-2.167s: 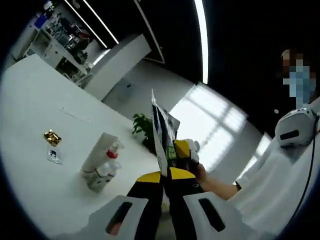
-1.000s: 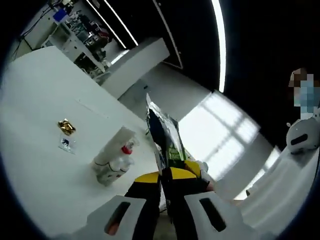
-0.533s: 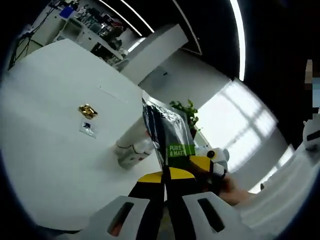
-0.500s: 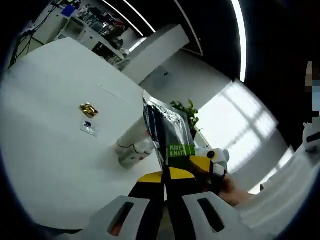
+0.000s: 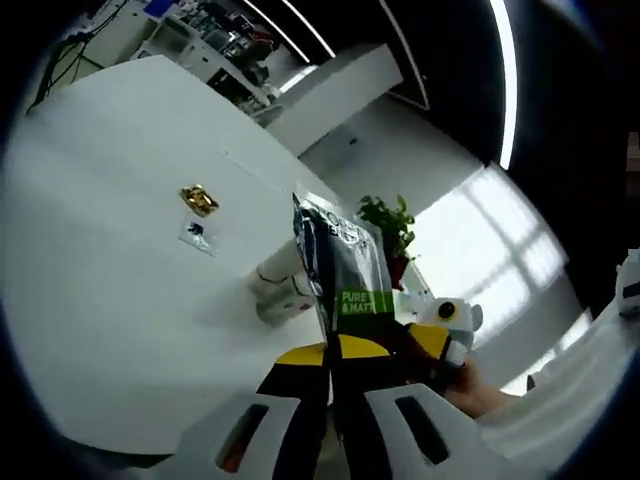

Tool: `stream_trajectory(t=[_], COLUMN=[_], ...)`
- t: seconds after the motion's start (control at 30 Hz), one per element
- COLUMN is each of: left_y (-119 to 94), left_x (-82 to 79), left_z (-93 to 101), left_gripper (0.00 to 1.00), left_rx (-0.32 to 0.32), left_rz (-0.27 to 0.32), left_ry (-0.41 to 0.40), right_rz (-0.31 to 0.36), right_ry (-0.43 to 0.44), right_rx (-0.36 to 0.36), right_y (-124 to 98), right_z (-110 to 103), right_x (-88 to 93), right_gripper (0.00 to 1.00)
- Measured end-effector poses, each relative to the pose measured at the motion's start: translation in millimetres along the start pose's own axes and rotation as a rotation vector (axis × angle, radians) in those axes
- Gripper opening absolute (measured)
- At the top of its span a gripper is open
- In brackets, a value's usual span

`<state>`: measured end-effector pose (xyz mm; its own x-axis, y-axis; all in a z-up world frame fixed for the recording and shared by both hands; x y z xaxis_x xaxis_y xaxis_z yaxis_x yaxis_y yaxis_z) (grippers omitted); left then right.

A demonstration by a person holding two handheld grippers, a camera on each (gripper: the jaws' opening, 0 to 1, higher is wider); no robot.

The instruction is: Arrange the skincare products in the storage area until every visible bottle or jar stands upright without overlapping.

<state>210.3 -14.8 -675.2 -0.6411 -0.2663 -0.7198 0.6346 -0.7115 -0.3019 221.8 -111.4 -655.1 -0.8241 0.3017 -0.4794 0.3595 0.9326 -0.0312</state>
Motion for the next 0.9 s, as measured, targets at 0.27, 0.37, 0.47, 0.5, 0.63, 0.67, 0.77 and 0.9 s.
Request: stream_trajectory(t=[0.27,0.37,0.47,0.5,0.63,0.67,0.77,0.9], left_y=[4,6,9,11,19,23,31,42], left_x=[6.1,9.3,11.4,11.9,19.6,23.6,25.2,27.8], left_z=[-19.1,-26.7,-35.0,-37.9,-51.3,-55.5,-64.1,-72.7], left_gripper=[0.00,0.00,0.00,0.00,0.00,0.00,0.00,0.00], left_rx=[-0.018,-0.025,-0.034,-0.034,-0.056,-0.052,-0.051,-0.069], left_rz=[-0.031,-0.038,-0.038,-0.036,-0.067,-0.075,-0.069,-0.107], left_ry=[-0.023,-0.023,-0.046,-0.059,-0.064,-0.108,-0.133,-0.145], right_rz=[-0.084,-0.111,-0.139,-0.140,-0.163,-0.175,-0.177,-0.154], right_ry=[-0.051,-0.046,-0.053,-0.057,-0.079,-0.080,-0.088,-0.103], right_rx=[0.024,0.026,0.071,0.086,0.120,0.135,0.162,0.200], right_y=[9,18,20,20,10,6,-3,-18], right_z=[8,9,18,22,29,32,36,38], right_x=[10.2,16.4,19.4,18.6,20.0,21.0,19.8,11.4], right_gripper=[0.64,0.79,0.91,0.93,0.93,0.94,0.94,0.94])
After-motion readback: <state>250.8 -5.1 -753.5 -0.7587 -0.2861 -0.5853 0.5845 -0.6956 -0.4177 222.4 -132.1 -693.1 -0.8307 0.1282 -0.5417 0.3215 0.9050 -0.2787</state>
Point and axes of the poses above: the point that each gripper's makers call its tool centre point, and the gripper's own axes: y roughly forward along the fingers, z roughly to its right, x roughly out of its underside, the point moved 3 cm from there along -y, roughly backward along the fingers, and after that the axes turned 15 degrees about y, right-handed, at the moved point
